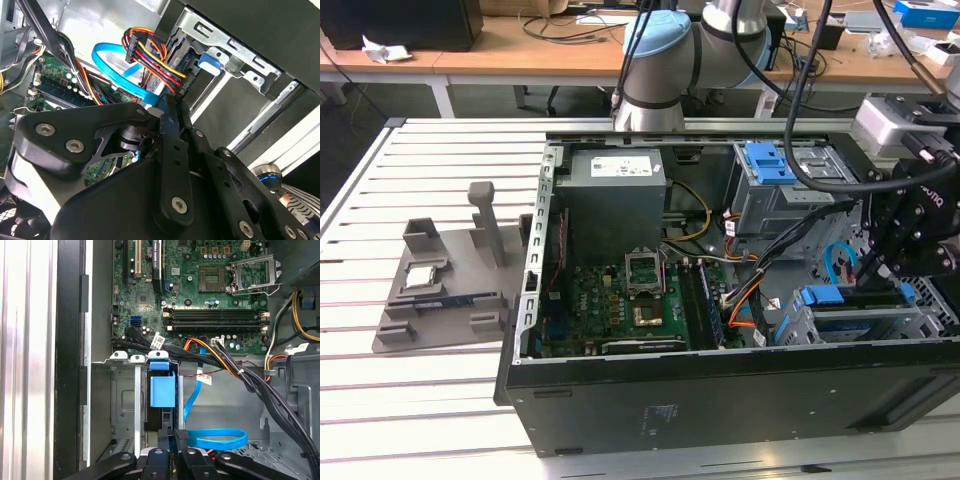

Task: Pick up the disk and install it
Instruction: 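Insert the second disk wire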

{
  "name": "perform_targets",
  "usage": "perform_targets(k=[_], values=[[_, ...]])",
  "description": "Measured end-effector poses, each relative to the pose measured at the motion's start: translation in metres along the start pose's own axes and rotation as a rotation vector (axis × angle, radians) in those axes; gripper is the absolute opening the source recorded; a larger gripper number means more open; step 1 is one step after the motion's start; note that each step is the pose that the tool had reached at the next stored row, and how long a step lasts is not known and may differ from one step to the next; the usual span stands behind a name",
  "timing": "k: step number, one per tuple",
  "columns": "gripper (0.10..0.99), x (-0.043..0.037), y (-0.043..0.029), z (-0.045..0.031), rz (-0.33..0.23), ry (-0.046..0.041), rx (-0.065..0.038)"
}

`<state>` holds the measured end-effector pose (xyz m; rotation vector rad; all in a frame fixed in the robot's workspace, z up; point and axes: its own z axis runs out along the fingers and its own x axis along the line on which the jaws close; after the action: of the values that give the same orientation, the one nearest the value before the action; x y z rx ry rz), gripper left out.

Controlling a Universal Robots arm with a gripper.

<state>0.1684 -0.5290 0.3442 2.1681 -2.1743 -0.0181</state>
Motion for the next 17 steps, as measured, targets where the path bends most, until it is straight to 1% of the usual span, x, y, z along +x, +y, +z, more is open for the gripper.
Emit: perform_targets(k=[3,9,10,11,12,13,14,15,17], values=[[0.161,0.0019,0.0002,0.0031,0.000,0.0002,0.000],[0.169,0.0020,0.0006,0.0038,0.000,-0.0003,0.000],[0.235,0.0020,0.0006,0.0037,0.000,-0.0002,0.000],[0.235,0.0020,0.0006,0.0033,0.000,0.0001,0.000],[0.235,0.0020,0.0007,0.0018,0.000,0.0000,0.000],[0.235,0.0021,0.0009,-0.0014,0.000,0.0000,0.000],[0.235,0.0013,0.0013,-0.0067,0.000,0.0000,0.000],[0.224,0.0010,0.0014,-0.0093,0.000,0.0000,0.000],[0.102,0.0002,0.0021,-0.0210,0.000,0.0000,0.001]])
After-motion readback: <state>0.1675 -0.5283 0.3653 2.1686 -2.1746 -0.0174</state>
